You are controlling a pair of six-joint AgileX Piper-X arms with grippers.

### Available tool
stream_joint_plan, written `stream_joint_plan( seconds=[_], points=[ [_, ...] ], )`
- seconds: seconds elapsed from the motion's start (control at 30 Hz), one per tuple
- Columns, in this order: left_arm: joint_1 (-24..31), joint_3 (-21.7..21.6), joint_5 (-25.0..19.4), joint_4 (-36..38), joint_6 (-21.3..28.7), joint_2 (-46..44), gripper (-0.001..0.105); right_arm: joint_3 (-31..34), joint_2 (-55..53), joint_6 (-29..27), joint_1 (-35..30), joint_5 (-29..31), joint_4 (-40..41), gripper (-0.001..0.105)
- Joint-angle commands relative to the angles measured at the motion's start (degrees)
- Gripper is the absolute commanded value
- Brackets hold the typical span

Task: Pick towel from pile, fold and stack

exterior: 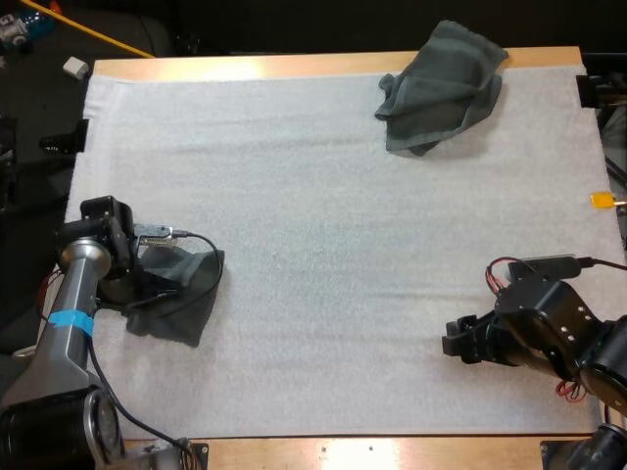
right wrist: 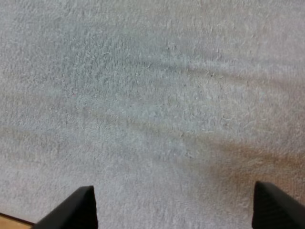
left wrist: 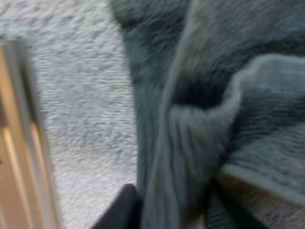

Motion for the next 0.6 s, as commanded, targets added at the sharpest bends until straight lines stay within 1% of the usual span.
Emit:
stream_joint_plan(
  seconds=[0.0,0.07,0.13,0.23,0.3,0.37,0.5,0.57],
  points=[
    [0.07,-0.59,-2.73,0.63,-1.1,-1.59,0.074,-0.37,-0.36,-0.56,-0.13,-0.72,0.07,0.064],
    [-0.14,-0.76,-2.81,0.85,-1.86,-3.42,0.064,-0.39,-0.4,-0.55,-0.03,-0.75,0.17,0.064],
    [-0.06,-0.81,-1.7,1.04,-2.17,-5.01,0.058,-0.35,-0.57,-0.51,-0.08,-0.68,0.13,0.064],
    [-0.07,-0.87,1.35,1.22,-2.5,-6.92,0.058,-0.39,-0.6,-0.58,0.02,-0.73,0.06,0.065],
    [-0.06,-1.44,0.37,1.29,-2.35,-6.78,0.059,-0.11,-0.29,-0.13,-0.02,-0.58,0.03,0.064],
    [-0.24,-2.49,3.89,1.87,-2.78,-7.45,0.059,-0.08,-0.34,-0.08,0.11,-0.7,-0.02,0.064],
    [-0.55,-2.58,15.15,0.95,-4.1,-8.38,0.06,-0.1,-0.42,-0.26,0.06,-0.96,-0.09,0.064],
    [-0.66,-2.27,19.24,0.03,-4.56,-8.48,0.06,-0.15,-0.47,-0.18,0.1,-0.88,-0.14,0.064]
  ],
)
